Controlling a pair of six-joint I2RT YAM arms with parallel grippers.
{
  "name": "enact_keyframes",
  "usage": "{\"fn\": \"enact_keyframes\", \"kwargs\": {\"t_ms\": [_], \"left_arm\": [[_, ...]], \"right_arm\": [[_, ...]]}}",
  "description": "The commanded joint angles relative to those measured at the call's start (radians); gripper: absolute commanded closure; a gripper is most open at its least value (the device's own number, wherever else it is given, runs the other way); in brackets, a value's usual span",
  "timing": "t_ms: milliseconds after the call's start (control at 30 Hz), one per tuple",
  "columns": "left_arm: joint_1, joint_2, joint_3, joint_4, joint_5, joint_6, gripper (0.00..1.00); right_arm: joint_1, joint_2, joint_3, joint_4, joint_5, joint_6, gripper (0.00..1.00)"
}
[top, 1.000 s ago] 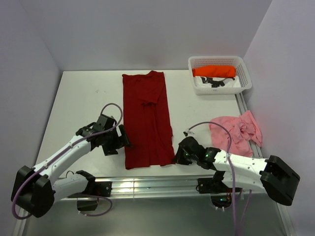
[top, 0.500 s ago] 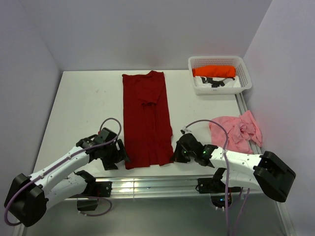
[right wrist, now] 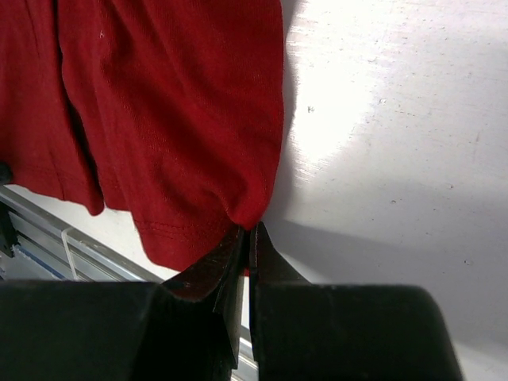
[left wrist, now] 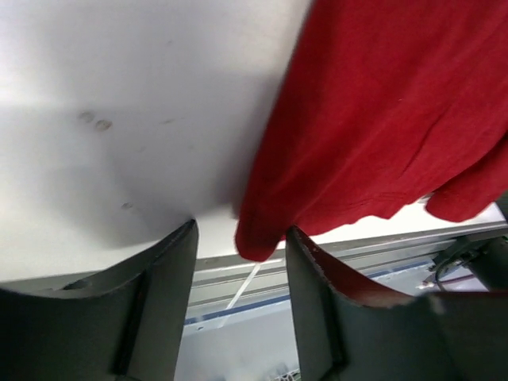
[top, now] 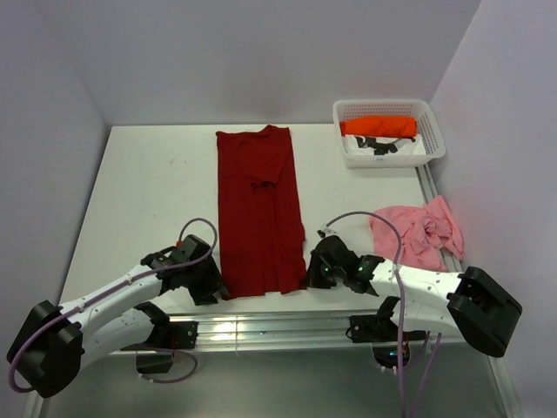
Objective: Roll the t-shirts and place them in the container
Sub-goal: Fold the tshirt, then roll the tshirt
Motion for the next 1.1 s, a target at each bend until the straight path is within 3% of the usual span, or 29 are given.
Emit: {"fn": "enact_keyframes", "kwargs": {"t_ms": [0,167,200,233,300,833,1067], "left_arm": [[-0.005,-0.008,-0.037,0.087,-0.005,-0.031,0.48],[-0.005,-0.011,-0.037,0.120,-0.033,-0.034,0.68],[-0.005,-0.004,-0.028,0.126,-0.030,-0.031,0.74],[-0.005,0.018,-0.023,0.136,-0.028,-0.028,0.88],[-0.005,0.039,-0.008,0.146,-0.017,-0.017,1.00],[-0.010,0.075,0.130,0.066,0.078,0.018,1.00],[-0.010,0.058,0.184,0.011,0.067,0.020,1.00]], "right_arm": [[-0.008,0.008,0.035,-0.016,-0.012,-0.021,0.94],[-0.006,0.003,0.035,-0.036,-0.012,-0.027,0.95],[-0.008,0.002,0.035,-0.039,-0.013,-0.027,0.96],[-0.008,0.003,0.036,-0.038,-0.016,-0.029,0.96],[-0.008,0.002,0.041,-0.045,-0.022,-0.033,0.96],[-0.009,-0.035,0.254,-0.306,-0.041,-0.136,1.00],[-0.011,-0.040,0.301,-0.340,-0.075,-0.159,1.00]]}}
